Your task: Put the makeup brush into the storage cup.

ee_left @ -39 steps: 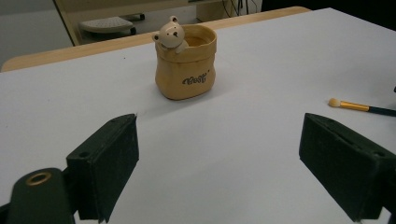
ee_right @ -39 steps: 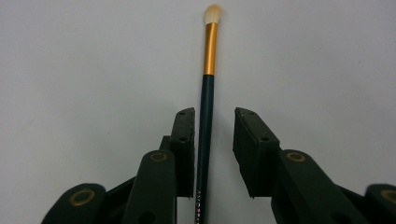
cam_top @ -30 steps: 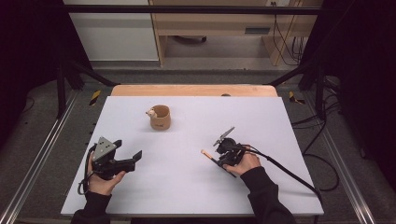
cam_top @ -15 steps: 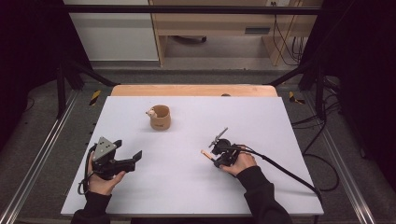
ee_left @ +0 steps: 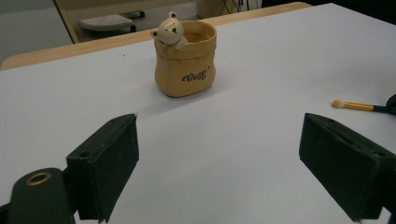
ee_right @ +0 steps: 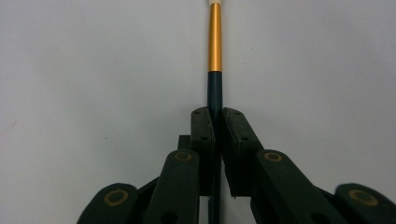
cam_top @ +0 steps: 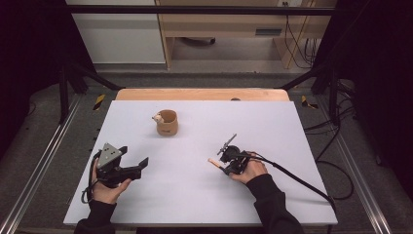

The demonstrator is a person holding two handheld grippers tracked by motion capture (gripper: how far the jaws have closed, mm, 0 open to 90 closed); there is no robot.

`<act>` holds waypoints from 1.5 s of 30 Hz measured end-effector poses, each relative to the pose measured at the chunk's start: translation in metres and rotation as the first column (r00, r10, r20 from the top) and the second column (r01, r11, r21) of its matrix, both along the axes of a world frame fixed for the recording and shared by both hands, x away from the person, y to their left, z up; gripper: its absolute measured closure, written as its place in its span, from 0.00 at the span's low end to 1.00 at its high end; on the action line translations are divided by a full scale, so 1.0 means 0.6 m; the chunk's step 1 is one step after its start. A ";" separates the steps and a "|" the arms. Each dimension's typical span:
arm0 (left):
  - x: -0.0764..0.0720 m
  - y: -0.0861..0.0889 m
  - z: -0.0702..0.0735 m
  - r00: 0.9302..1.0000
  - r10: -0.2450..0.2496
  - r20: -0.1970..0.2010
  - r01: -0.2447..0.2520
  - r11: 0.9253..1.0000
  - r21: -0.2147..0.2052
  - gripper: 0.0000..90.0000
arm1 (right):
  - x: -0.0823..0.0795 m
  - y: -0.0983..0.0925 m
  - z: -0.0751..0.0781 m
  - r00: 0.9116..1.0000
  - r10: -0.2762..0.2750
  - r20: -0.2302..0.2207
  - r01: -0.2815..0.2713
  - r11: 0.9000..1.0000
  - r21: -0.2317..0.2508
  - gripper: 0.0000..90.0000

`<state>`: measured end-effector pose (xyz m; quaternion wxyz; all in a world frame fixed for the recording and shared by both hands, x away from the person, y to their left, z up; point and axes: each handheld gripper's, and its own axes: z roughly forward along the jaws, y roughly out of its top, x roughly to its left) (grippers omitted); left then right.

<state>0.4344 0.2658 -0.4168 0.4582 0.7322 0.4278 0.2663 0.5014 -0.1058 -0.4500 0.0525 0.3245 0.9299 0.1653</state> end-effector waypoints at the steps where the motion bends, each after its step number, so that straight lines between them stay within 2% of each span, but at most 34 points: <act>1: 0.000 0.000 0.000 1.000 0.001 0.001 -0.001 1.000 0.000 0.13 | 0.001 -0.001 -0.001 1.000 0.014 0.011 -0.014 1.000 -0.002 0.93; 7: 0.000 0.001 0.000 1.000 0.000 -0.001 0.000 1.000 -0.001 0.13 | -0.001 -0.004 0.006 0.999 0.006 0.034 -0.007 1.000 0.017 0.93; 11: 0.000 0.000 0.000 1.000 0.000 0.000 0.000 1.000 -0.001 0.13 | -0.005 -0.012 0.026 0.998 0.006 0.068 -0.011 0.997 0.074 0.93; 12: 0.000 0.000 0.000 1.000 0.000 0.001 0.000 1.000 -0.001 0.13 | -0.005 -0.012 0.026 0.998 0.006 0.068 -0.011 0.997 0.074 0.93; 14: -0.001 -0.001 0.000 1.000 -0.001 -0.001 0.001 1.000 -0.003 0.13 | -0.010 -0.017 0.038 0.996 -0.001 0.092 -0.010 0.993 0.115 0.93; 19: -0.001 -0.003 0.001 1.000 -0.005 0.001 0.005 1.000 -0.007 0.13 | -0.017 -0.022 0.051 0.990 0.002 0.138 -0.027 0.984 0.177 0.93; 20: -0.001 -0.003 0.001 1.000 -0.005 0.001 0.005 1.000 -0.007 0.13 | -0.017 -0.022 0.051 0.990 0.002 0.138 -0.027 0.984 0.177 0.93; 21: -0.002 -0.004 0.001 1.000 -0.007 0.002 0.007 1.000 -0.007 0.13 | -0.021 -0.024 0.056 0.989 -0.004 0.147 -0.027 0.977 0.210 0.93; 23: -0.002 -0.005 0.001 1.000 -0.008 0.002 0.008 1.000 -0.008 0.13 | -0.022 -0.025 0.058 0.987 -0.002 0.161 -0.033 0.975 0.218 0.93; 24: -0.002 -0.005 0.001 1.000 -0.010 0.002 0.010 1.000 -0.011 0.13 | -0.026 -0.026 0.062 0.984 -0.005 0.177 -0.040 0.968 0.248 0.93; 26: -0.003 -0.007 0.001 1.000 -0.011 0.003 0.011 1.000 -0.016 0.13 | -0.029 -0.026 0.064 0.982 -0.012 0.191 -0.038 0.966 0.257 0.93; 27: -0.003 -0.007 0.001 1.000 -0.012 0.003 0.012 1.000 -0.017 0.13 | -0.032 -0.028 0.069 0.978 -0.012 0.209 -0.048 0.959 0.278 0.93; 28: -0.003 -0.008 0.001 1.000 -0.012 0.003 0.012 1.000 -0.018 0.13 | -0.032 -0.028 0.069 0.978 -0.012 0.209 -0.048 0.959 0.278 0.93; 30: -0.004 -0.010 0.002 1.000 -0.015 0.006 0.015 1.000 -0.024 0.13 | -0.038 -0.031 0.075 0.969 -0.014 0.245 -0.066 0.946 0.317 0.93; 32: -0.004 -0.011 0.002 1.000 -0.016 0.005 0.016 1.000 -0.025 0.13 | -0.041 -0.032 0.078 0.967 -0.016 0.256 -0.070 0.944 0.323 0.93; 35: -0.005 -0.014 0.002 1.000 -0.019 0.006 0.019 0.999 -0.031 0.13 | -0.047 -0.035 0.085 0.959 -0.021 0.281 -0.085 0.930 0.359 0.93; 36: -0.006 -0.015 0.002 1.000 -0.020 0.006 0.020 0.999 -0.034 0.13 | -0.051 -0.037 0.088 0.954 -0.025 0.297 -0.095 0.920 0.381 0.93; 37: -0.006 -0.015 0.002 1.000 -0.020 0.006 0.020 0.999 -0.034 0.13 | -0.051 -0.037 0.088 0.954 -0.025 0.297 -0.095 0.920 0.381 0.93; 39: -0.006 -0.016 0.003 1.000 -0.021 0.008 0.021 0.999 -0.042 0.13 | -0.054 -0.039 0.091 0.950 -0.031 0.310 -0.100 0.912 0.398 0.93; 40: -0.007 -0.018 0.003 1.000 -0.020 0.011 0.021 0.999 -0.048 0.13 | -0.056 -0.040 0.093 0.946 -0.038 0.322 -0.105 0.903 0.416 0.93; 42: -0.008 -0.019 0.004 1.000 -0.021 0.012 0.022 0.998 -0.054 0.13 | -0.059 -0.041 0.094 0.943 -0.038 0.330 -0.113 0.897 0.427 0.93; 45: -0.008 -0.021 0.005 1.000 -0.024 0.014 0.024 0.998 -0.060 0.13 | -0.061 -0.041 0.095 0.939 -0.041 0.341 -0.119 0.891 0.437 0.93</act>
